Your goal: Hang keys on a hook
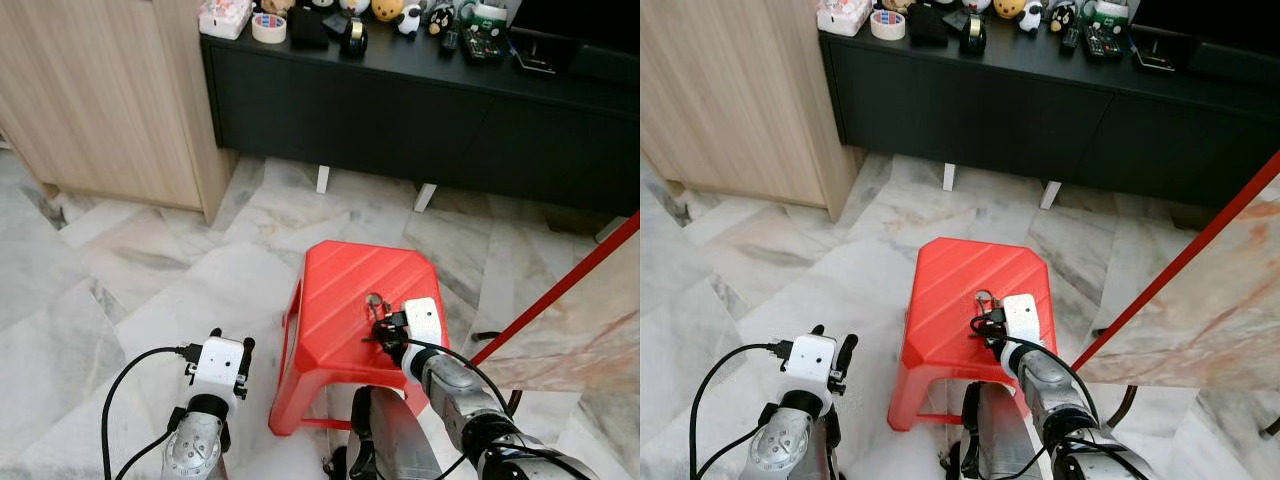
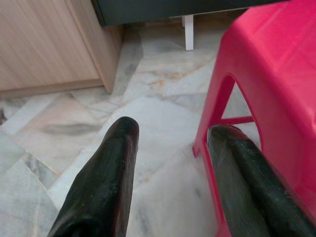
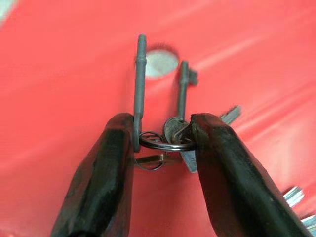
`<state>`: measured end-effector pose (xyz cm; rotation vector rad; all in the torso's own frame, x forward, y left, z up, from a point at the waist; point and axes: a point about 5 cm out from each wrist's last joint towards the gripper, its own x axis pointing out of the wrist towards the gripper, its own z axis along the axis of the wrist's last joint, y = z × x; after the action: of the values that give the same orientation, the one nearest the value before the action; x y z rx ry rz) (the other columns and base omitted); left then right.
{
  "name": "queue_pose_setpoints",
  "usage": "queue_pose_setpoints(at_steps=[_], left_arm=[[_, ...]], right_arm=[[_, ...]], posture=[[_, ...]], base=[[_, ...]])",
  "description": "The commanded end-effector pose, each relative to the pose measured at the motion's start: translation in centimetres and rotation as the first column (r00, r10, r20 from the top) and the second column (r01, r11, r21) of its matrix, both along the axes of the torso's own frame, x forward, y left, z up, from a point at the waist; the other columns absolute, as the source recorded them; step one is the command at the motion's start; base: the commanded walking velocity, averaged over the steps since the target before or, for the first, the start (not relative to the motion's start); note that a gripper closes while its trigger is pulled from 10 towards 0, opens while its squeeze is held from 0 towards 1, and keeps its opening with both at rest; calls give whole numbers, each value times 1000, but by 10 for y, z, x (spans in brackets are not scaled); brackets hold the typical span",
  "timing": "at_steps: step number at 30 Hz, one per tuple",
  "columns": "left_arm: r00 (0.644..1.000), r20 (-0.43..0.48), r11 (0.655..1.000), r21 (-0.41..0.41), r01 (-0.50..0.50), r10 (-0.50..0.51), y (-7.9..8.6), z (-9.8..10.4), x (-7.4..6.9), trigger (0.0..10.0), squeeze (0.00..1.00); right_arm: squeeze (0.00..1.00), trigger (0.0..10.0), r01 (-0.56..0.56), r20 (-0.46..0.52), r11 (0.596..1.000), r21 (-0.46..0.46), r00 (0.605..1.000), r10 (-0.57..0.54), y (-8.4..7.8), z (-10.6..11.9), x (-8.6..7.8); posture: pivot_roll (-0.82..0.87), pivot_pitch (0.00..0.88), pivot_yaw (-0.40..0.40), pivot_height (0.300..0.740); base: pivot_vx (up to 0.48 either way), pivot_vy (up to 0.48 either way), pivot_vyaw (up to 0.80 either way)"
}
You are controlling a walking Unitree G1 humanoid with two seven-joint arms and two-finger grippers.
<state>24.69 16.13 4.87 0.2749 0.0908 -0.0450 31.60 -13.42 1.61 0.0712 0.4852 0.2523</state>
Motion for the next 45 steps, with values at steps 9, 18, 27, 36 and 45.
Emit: queue_pose_setpoints(at_steps=[9,18,27,36,45], left_arm=[[1000,12,1000,15,-4,4,6,-2,11,10000,0],[999,39,1000,22,8,-9,8,3,19,10000,0],[998,56,1000,20,23,-24,6,6,25,10000,0],[997,66,1000,16,25,-26,6,6,25,10000,0],[997,71,1000,15,28,-29,6,7,25,10000,0]], right_arm=[[0,0,166,256,977,133,947,-196,-23,31,13],[0,10000,162,423,977,137,883,-205,-28,47,4],[0,10000,178,350,980,93,915,-199,-34,34,-3],[0,10000,111,324,989,97,936,-137,-25,34,-1],[0,10000,78,290,994,70,952,-96,-25,30,-3]], posture=[[119,0,-128,568],[108,0,-105,568],[105,0,-101,582],[109,0,-106,632],[105,0,-108,682]], base=[[0,0,0],[0,0,0],[0,0,0],[0,0,0],[0,0,0]])
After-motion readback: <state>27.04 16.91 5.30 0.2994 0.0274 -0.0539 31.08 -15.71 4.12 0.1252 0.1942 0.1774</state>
